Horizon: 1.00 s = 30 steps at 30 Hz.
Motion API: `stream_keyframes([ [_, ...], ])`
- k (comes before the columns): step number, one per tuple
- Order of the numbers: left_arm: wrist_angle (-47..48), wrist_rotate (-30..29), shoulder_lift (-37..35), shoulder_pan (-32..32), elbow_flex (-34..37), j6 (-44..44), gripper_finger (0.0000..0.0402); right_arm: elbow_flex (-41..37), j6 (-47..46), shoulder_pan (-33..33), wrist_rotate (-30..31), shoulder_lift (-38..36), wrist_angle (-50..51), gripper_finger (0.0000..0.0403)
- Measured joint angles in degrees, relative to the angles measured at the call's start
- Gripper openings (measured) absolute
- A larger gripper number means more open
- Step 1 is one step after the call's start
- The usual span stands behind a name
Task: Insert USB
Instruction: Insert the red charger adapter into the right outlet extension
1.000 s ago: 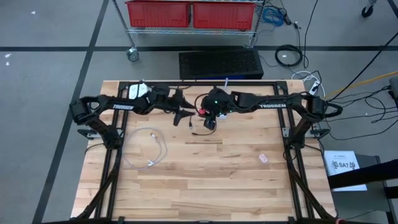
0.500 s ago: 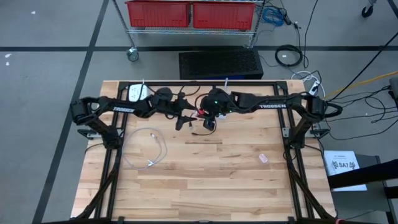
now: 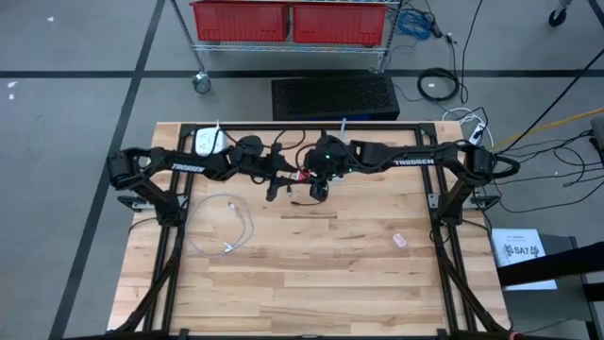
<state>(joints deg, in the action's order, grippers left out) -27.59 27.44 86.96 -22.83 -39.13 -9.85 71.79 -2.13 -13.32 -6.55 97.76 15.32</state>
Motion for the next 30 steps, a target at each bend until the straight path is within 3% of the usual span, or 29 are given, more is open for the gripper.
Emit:
stream_keyframes([
  [4,0.04,0.03,0.00,-0.02,0.00,0.04,0.0144,0.00,-0.09,-0.02,0.09,-0.03,-0.05,0.0109],
  [11,-0.09,1.01,0.02,0.15,-0.13,0.52,0.0144,-0.01,-0.52,-0.12,1.15,-2.96,-0.84,0.0232],
  [14,-0.56,0.98,0.04,0.12,-0.11,1.87,0.0144,0.00,-0.29,-0.11,2.19,-5.21,-0.28,0.0255],
  [23,-7.11,-0.70,0.04,-0.03,1.22,5.09,0.0144,-2.18,2.76,0.84,16.68,-15.09,6.50,0.0224],
  [27,-12.73,-0.70,0.04,-0.22,2.61,7.55,0.0144,-11.49,0.14,0.59,17.53,-19.58,2.15,0.0209],
  [30,-15.83,-0.70,0.04,-0.63,3.19,9.66,0.0144,-22.09,-3.40,0.78,17.02,-23.19,-8.38,0.0203],
])
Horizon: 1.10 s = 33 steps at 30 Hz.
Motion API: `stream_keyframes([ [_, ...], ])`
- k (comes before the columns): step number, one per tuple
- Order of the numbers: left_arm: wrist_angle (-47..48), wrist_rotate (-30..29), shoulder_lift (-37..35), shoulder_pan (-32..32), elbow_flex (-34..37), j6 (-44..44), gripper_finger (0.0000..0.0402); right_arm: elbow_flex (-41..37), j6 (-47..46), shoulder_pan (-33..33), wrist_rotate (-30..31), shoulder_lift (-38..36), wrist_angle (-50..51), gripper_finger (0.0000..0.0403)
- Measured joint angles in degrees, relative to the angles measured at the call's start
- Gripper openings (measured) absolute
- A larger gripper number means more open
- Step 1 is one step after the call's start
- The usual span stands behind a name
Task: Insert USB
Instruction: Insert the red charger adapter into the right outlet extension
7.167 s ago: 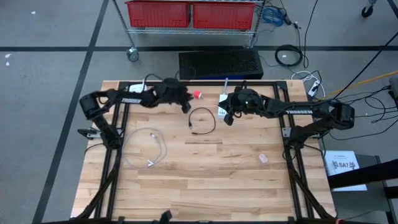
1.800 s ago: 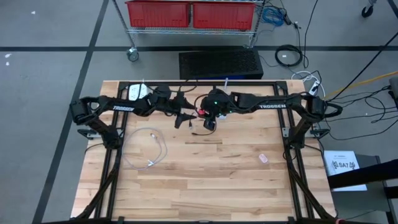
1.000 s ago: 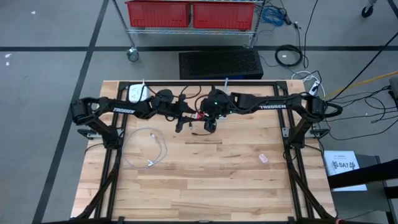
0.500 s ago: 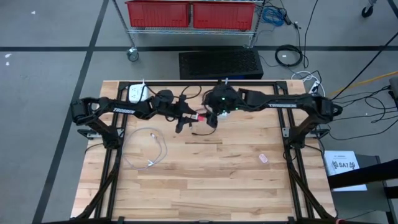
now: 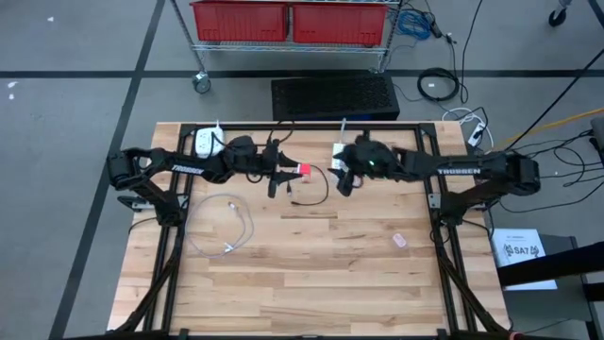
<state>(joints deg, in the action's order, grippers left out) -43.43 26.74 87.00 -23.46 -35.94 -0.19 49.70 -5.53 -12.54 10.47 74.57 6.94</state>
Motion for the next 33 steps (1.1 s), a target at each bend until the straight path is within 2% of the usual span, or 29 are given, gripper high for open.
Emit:
stream_keyframes([
  [2,-2.75,0.00,0.00,-0.09,0.02,1.62,0.0144,-8.07,-2.51,0.72,-0.13,-1.82,-12.11,0.0200],
  [6,-11.48,0.52,2.15,-0.06,-0.02,5.52,0.0144,-22.50,-3.66,4.04,-0.42,-0.80,-44.69,0.0185],
  [9,-21.25,1.28,5.92,-0.07,0.00,9.92,0.0144,-28.27,-3.97,5.84,-0.07,3.05,-64.99,0.0159],
  [12,-31.97,2.26,10.65,-0.09,0.00,15.40,0.0144,-29.19,-5.15,6.62,0.00,7.30,-77.88,0.0133],
  [16,-46.12,3.17,17.04,-0.05,-0.38,23.48,0.0144,-25.69,-3.09,6.72,-0.30,11.57,-82.02,0.0129],
  [21,-46.04,2.71,19.98,1.06,-2.95,25.78,0.0144,-20.45,0.82,6.65,0.16,14.15,-81.12,0.0177],
  [27,-46.07,2.82,19.50,1.72,-4.68,25.18,0.0144,-19.52,1.91,6.65,0.36,14.13,-81.61,0.0252],
  [33,-46.15,3.42,19.12,1.59,-4.98,24.88,0.0144,-19.61,1.70,6.46,2.32,14.27,-81.85,0.0288],
])
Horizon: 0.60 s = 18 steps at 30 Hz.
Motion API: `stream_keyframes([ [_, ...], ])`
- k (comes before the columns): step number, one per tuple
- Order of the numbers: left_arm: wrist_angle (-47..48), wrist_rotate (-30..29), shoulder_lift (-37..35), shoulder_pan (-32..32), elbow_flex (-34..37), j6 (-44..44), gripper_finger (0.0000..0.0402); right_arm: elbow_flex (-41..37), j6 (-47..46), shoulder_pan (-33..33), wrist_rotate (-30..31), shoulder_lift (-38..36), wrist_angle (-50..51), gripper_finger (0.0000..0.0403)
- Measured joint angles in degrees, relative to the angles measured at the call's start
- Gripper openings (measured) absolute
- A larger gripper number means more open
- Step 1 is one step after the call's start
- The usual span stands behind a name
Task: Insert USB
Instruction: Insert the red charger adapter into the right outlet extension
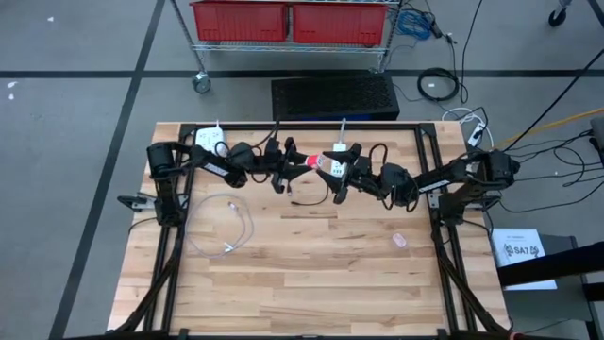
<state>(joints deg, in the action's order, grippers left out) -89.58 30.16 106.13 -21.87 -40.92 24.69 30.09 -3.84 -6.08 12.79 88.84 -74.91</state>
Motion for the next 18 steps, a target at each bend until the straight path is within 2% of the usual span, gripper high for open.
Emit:
stream_keyframes([
  [12,-0.04,0.80,0.00,0.31,-1.66,-0.09,0.0144,2.64,-2.56,-0.68,0.33,-0.04,0.96,0.0282],
  [15,-0.04,0.93,-0.01,0.28,-1.66,-0.03,0.0144,4.45,-2.01,-0.70,-0.72,-0.04,4.34,0.0260],
  [18,-0.04,1.09,-0.01,0.27,-1.66,0.04,0.0144,6.00,-1.41,-0.68,-0.76,-0.04,6.86,0.0211],
])
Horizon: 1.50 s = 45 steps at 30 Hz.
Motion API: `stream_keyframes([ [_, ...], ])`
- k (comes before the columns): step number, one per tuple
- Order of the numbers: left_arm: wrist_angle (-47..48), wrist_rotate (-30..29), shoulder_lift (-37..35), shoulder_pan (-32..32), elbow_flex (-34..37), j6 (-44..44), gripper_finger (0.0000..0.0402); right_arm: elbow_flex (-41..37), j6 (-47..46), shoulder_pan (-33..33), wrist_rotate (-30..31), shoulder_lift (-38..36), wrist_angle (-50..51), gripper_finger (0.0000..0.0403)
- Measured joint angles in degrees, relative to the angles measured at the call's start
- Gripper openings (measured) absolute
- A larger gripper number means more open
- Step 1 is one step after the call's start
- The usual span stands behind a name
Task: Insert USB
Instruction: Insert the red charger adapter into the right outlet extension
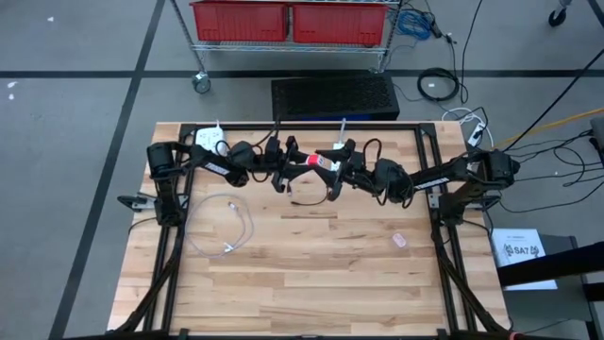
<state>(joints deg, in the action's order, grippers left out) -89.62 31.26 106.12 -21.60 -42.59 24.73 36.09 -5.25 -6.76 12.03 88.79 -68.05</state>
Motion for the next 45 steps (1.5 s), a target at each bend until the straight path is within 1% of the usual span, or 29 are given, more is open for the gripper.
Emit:
stream_keyframes([
  [4,0.00,-0.12,0.01,-0.02,0.02,-0.25,0.0144,0.44,0.44,0.02,0.06,0.00,0.50,0.0120],
  [5,0.00,-0.06,0.01,-0.05,0.02,-0.35,0.0144,0.44,0.70,0.02,0.04,0.00,0.43,0.0117],
  [12,0.37,0.47,0.01,-0.05,0.02,-0.42,0.0144,0.44,1.28,0.04,0.68,0.00,0.13,0.0117],
  [15,2.25,0.63,-0.10,-0.07,0.00,-1.15,0.0143,0.36,1.37,0.02,1.02,-0.02,0.29,0.0117],
  [17,3.60,0.49,-0.16,-0.07,-0.02,-1.23,0.0158,0.33,1.39,0.00,1.39,-0.02,0.45,0.0117],
  [21,8.43,-0.39,0.23,-0.08,0.22,-1.46,0.0215,0.48,1.22,-0.54,2.68,-0.59,-1.17,0.0117],
  [23,10.88,-1.25,0.17,-0.19,0.24,-3.83,0.0233,0.71,0.27,-1.12,2.69,-0.67,-1.10,0.0117],
  [27,16.04,-4.33,0.05,-0.40,0.15,-7.39,0.0244,1.70,0.00,-1.63,2.46,-0.40,2.27,0.0117],
  [31,19.36,-5.42,-0.88,-0.46,0.17,-11.52,0.0243,2.89,-1.00,-1.99,5.56,-0.44,7.37,0.0117],
  [33,23.89,-7.21,-2.62,-0.53,0.16,-15.00,0.0237,3.58,-2.87,-2.37,7.82,-0.69,10.94,0.0117],
  [35,31.26,-10.12,-5.30,-0.52,0.17,-19.60,0.0230,4.28,-5.46,-2.89,10.27,-1.54,16.05,0.0117],
  [40,51.24,-20.97,-14.07,-0.47,0.15,-31.50,0.0207,5.24,-14.78,-4.88,16.24,-3.92,31.20,0.0117],
  [42,57.46,-24.16,-16.82,-0.47,0.15,-34.20,0.0195,5.54,-18.80,-5.73,18.67,-4.31,36.75,0.0117],
  [45,63.71,-25.78,-19.83,-0.44,0.23,-35.89,0.0167,5.60,-24.68,-6.84,19.85,-4.11,43.95,0.0117],
])
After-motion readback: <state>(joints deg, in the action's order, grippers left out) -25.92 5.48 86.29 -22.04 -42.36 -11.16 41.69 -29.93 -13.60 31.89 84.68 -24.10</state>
